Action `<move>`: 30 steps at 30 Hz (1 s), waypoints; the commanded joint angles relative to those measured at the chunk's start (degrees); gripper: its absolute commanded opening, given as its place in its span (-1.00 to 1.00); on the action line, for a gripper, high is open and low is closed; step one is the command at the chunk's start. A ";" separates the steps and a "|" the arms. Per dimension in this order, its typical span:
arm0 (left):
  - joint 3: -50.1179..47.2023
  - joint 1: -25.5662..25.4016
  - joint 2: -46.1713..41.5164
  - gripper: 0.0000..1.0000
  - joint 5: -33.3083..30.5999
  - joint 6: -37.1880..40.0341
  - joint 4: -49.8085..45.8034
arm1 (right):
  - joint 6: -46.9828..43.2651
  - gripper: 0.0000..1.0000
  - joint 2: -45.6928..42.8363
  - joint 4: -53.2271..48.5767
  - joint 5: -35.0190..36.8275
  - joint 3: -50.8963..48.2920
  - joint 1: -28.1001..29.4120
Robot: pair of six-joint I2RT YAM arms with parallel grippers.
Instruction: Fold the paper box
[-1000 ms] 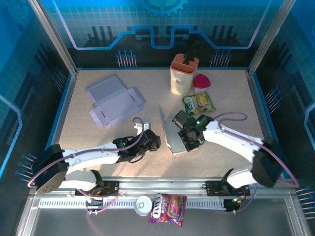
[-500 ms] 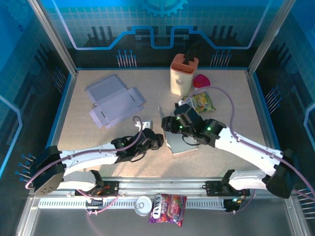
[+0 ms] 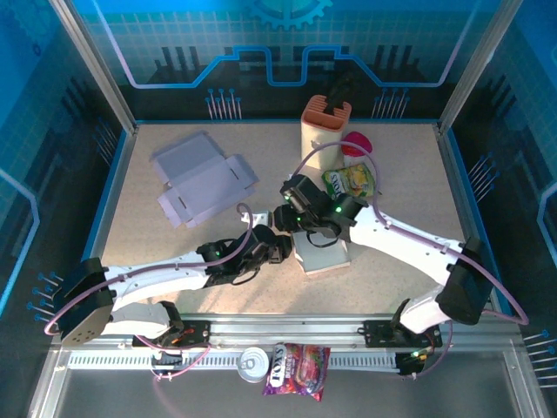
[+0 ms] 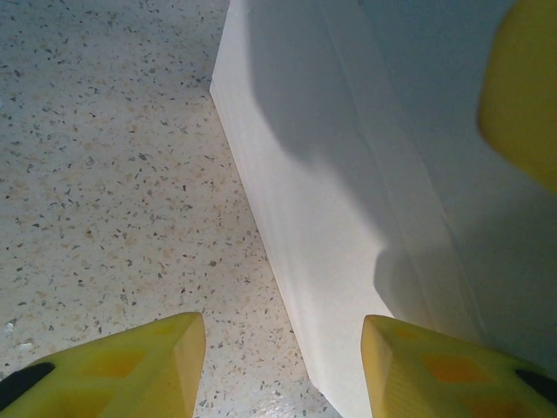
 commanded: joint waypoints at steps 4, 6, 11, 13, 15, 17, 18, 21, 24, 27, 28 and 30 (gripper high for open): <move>1.78 0.02 -0.51 0.02 -0.65 1.37 -2.78 | 1.30 -0.59 2.02 -1.23 2.57 2.60 1.16; 2.11 -0.13 -1.78 0.08 -2.25 1.84 -5.31 | 3.90 -0.82 1.62 -0.27 4.45 2.35 1.60; 3.34 -0.33 -6.51 0.22 -7.48 3.09 -13.87 | 12.01 -1.00 -0.45 0.89 14.89 2.59 4.77; 3.67 -0.34 -8.84 0.27 -9.99 3.67 -17.46 | 16.75 -1.00 -0.95 -0.14 20.56 2.93 6.34; 3.94 -0.33 -11.92 0.28 -12.07 4.07 -20.84 | 23.65 -1.00 -1.03 -2.56 26.10 3.83 7.71; 3.93 -0.33 -14.58 0.28 -13.28 4.55 -23.27 | 31.36 -1.00 -0.84 -5.90 30.55 5.24 8.73; 3.78 -0.33 -15.84 0.28 -13.65 4.93 -24.28 | 35.75 -1.00 -0.71 -7.80 33.26 6.02 9.38; 3.37 -0.33 -18.69 0.29 -13.73 6.23 -26.21 | 55.09 -1.00 1.39 -19.28 39.26 10.88 10.53; 3.69 -0.33 -20.08 0.28 -13.23 7.44 -27.86 | 79.44 -1.00 9.24 -43.88 38.66 24.98 9.73; 3.83 -0.28 -20.67 0.27 -12.62 8.05 -28.74 | 93.91 -1.00 20.27 -67.01 35.14 43.86 8.79; 3.74 -0.26 -20.77 0.27 -12.21 8.25 -28.73 | 94.01 -1.00 21.82 -67.76 34.38 46.31 8.41; 3.67 -0.33 -20.48 0.26 -10.88 8.88 -28.40 | 98.29 -1.00 23.10 -66.91 30.10 46.83 7.18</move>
